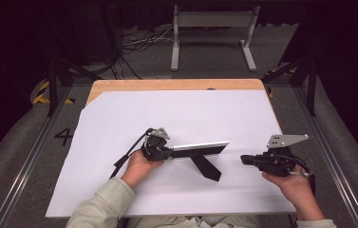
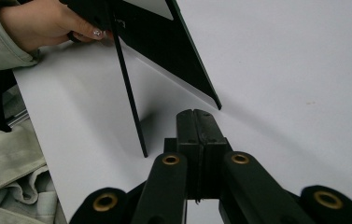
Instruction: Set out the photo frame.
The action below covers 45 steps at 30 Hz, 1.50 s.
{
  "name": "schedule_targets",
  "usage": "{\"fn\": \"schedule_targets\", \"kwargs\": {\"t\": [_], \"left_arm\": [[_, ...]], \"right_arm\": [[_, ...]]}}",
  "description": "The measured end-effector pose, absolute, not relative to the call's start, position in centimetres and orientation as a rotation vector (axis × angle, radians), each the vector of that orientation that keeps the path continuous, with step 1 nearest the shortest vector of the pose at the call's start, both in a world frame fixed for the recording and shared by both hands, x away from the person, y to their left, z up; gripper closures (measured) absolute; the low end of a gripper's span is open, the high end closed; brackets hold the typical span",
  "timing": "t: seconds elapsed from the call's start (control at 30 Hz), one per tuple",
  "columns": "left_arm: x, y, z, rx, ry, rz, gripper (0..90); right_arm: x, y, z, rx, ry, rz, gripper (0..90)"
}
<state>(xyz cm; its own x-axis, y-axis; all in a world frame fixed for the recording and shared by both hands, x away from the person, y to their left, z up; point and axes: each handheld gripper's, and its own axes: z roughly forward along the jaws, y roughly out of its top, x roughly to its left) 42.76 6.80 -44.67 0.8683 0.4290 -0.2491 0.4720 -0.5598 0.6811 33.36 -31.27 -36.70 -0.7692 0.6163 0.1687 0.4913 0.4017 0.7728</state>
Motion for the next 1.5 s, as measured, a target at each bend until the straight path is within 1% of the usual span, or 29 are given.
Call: {"fn": "schedule_targets", "kwargs": {"t": [0.43,0.9,1.5], "left_arm": [[40.8,6.6,-44.5,2.303,0.559,-0.142,90.0],[39.2,6.5,-44.6,2.338,0.509,-0.213,90.0],[37.8,5.3,-44.4,2.394,0.378,-0.226,90.0]], "right_arm": [[32.9,-31.2,-35.6,0.973,2.489,1.323,89.6],[33.1,-30.9,-35.1,0.95,2.49,1.336,89.6],[33.3,-30.8,-34.9,0.948,2.486,1.352,89.6]]}}
